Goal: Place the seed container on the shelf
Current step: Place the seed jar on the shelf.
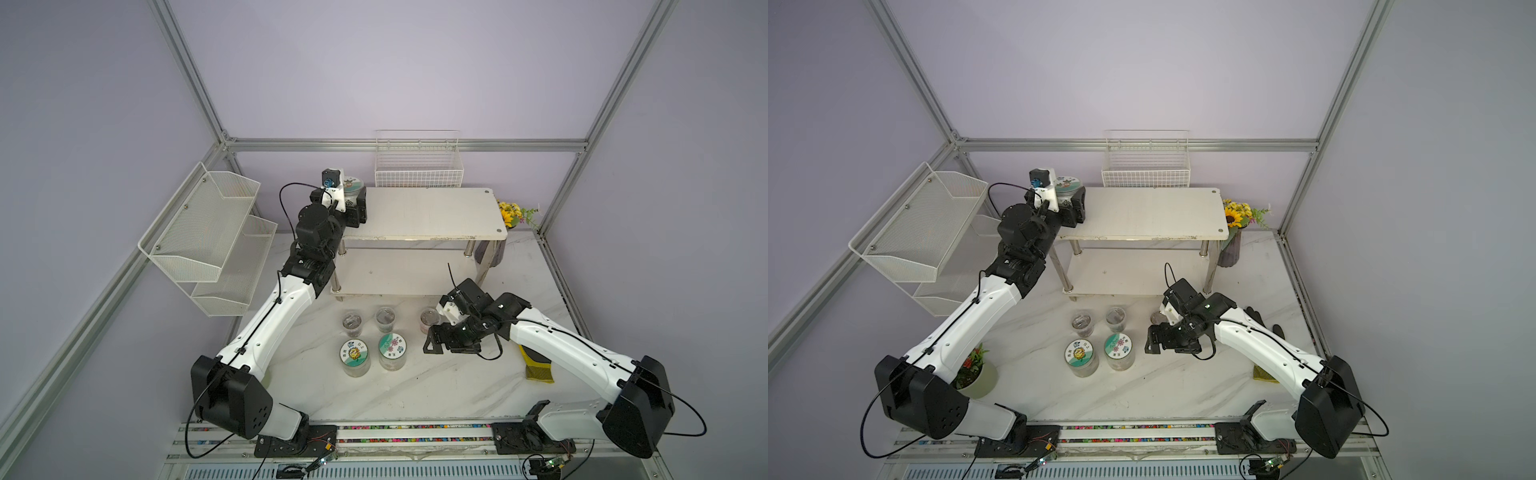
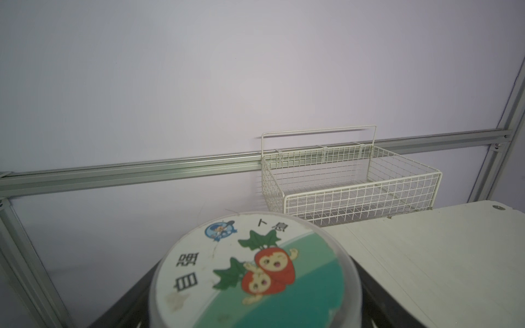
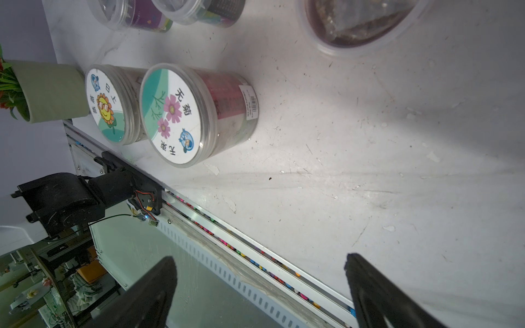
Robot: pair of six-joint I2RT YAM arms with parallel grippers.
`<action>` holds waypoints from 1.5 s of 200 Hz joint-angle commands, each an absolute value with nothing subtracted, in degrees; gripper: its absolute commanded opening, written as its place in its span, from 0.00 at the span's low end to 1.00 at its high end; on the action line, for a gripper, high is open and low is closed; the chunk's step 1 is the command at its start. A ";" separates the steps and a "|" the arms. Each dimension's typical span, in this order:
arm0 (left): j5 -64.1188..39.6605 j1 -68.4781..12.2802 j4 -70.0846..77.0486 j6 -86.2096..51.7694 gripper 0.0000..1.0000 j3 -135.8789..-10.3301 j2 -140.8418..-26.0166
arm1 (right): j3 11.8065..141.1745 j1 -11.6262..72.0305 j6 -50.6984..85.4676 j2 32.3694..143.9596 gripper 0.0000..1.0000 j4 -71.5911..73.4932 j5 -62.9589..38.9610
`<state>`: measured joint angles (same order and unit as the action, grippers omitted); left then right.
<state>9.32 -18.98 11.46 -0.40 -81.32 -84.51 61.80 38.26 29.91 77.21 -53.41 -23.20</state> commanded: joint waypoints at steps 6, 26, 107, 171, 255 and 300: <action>7.27 -18.79 17.78 -1.54 0.41 -84.03 -84.79 | 62.14 38.30 28.74 77.16 0.96 -52.12 -23.73; 6.43 -19.05 17.92 -1.87 0.41 -84.68 -85.75 | 62.23 38.26 28.63 77.30 0.96 -52.05 -23.79; 5.63 -20.99 20.19 -1.66 0.46 -83.82 -87.54 | 62.20 38.29 29.09 77.05 0.96 -52.12 -23.82; 5.28 -21.70 21.20 -2.64 0.55 -81.76 -87.69 | 62.12 38.26 29.88 76.20 0.96 -52.07 -23.82; 4.83 -21.87 21.23 -2.50 0.70 -79.74 -88.16 | 62.93 38.27 29.80 77.33 0.96 -52.14 -23.99; 4.31 -21.99 21.40 -2.77 0.77 -78.38 -88.24 | 63.64 38.32 29.86 77.93 0.96 -52.38 -24.05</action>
<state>5.63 -21.56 19.70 -1.96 -79.35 -88.29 61.82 38.26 29.61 77.30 -53.28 -23.81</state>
